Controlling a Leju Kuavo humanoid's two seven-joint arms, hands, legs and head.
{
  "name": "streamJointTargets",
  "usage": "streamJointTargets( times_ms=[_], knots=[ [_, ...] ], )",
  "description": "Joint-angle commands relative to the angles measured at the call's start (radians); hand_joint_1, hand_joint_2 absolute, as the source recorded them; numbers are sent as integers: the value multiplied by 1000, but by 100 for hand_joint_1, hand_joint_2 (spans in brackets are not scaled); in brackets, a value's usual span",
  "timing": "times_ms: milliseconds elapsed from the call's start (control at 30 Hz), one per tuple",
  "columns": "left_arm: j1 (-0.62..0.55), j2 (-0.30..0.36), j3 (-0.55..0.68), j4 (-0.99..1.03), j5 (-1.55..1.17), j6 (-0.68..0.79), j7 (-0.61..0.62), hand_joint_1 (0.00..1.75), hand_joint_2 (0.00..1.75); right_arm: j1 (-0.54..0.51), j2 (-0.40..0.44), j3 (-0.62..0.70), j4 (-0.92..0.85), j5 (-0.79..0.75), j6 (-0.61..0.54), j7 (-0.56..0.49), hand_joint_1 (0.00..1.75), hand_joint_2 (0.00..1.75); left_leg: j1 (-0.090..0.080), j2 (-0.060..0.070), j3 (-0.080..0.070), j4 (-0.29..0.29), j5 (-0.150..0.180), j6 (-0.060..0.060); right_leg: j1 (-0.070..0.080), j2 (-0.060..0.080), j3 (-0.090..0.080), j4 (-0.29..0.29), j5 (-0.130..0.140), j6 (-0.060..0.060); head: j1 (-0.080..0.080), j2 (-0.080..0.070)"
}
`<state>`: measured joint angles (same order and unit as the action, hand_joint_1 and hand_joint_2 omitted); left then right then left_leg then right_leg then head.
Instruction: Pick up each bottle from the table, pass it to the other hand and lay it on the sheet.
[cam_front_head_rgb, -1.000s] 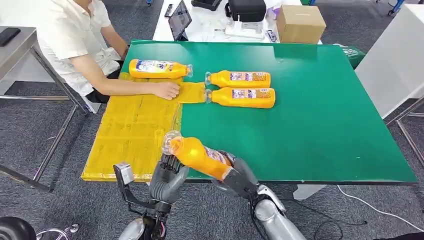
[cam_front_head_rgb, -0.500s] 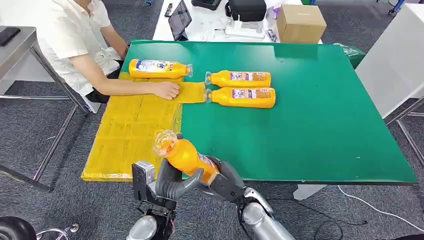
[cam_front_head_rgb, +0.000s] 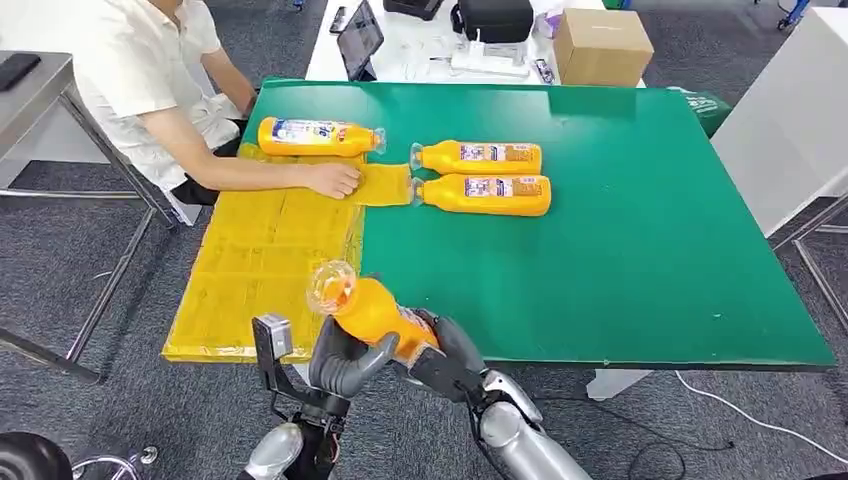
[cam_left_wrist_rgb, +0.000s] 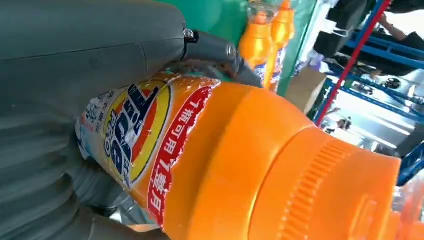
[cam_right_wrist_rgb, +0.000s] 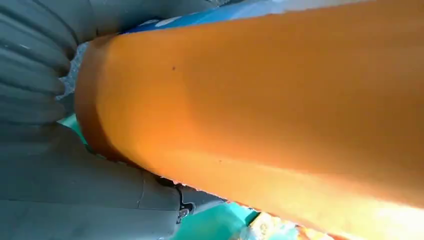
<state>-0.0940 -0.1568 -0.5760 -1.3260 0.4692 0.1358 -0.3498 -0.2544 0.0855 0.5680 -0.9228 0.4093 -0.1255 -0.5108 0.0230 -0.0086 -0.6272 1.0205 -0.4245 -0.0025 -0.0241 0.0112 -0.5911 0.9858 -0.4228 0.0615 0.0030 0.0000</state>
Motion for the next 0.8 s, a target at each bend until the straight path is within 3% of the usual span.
streamJointTargets(
  times_ms=[33, 67, 100, 300, 333, 400, 467, 800],
  knots=[
    [-34, 0, -19, 23, 35, -34, 21, 175, 175, -27, 10, 101, 77, -9, 22, -22, 80, 175, 1, 1, 2, 0, -1, 1, 1, 0, 2, -1, 0, -2, 1, 0],
    [-34, 0, -17, 22, 36, -33, 21, 175, 175, -27, 11, 102, 75, -10, 22, -22, 80, 175, 0, 1, 2, -1, -1, 1, 0, -1, 2, -1, -1, -2, 0, 0],
    [-35, 1, -15, 21, 36, -33, 20, 175, 175, -27, 13, 102, 73, -10, 21, -22, 5, 175, 0, 1, 7, -1, -2, 2, 1, -1, 7, -1, -2, -4, 0, 0],
    [-35, 5, -12, 17, -2, 21, 3, 175, 175, -8, 15, 123, 29, 0, -8, -29, 0, 175, 0, 0, 2, 0, -1, 1, 1, -1, 2, 0, -1, -2, 0, 0],
    [-36, 5, -11, 21, -20, 41, -4, 175, 175, -2, 5, 138, 5, 11, -22, -38, 0, 0, 0, 1, 4, 0, -2, 1, 1, -1, 4, 0, -2, -3, 0, 0],
    [-41, 8, -12, 27, -47, 75, -8, 175, 175, -1, -2, 149, -7, 32, -47, -38, 0, 0, 0, 0, 2, 0, -1, 1, 1, -1, 2, 0, -1, -2, 0, 0],
    [-43, 6, 3, 25, -104, 142, -33, 175, 175, 6, -16, 170, -27, 130, -177, -39, 0, 0, 0, 1, 2, 0, -1, 1, 1, -1, 2, 0, -1, -2, 1, 0],
    [-43, 9, 7, 20, -104, 141, -33, 175, 175, 9, -18, 173, -30, 132, -177, -39, 0, 0, 0, 1, 3, 0, -1, 1, 1, -1, 3, 0, -1, -3, 1, 0]
  ],
)
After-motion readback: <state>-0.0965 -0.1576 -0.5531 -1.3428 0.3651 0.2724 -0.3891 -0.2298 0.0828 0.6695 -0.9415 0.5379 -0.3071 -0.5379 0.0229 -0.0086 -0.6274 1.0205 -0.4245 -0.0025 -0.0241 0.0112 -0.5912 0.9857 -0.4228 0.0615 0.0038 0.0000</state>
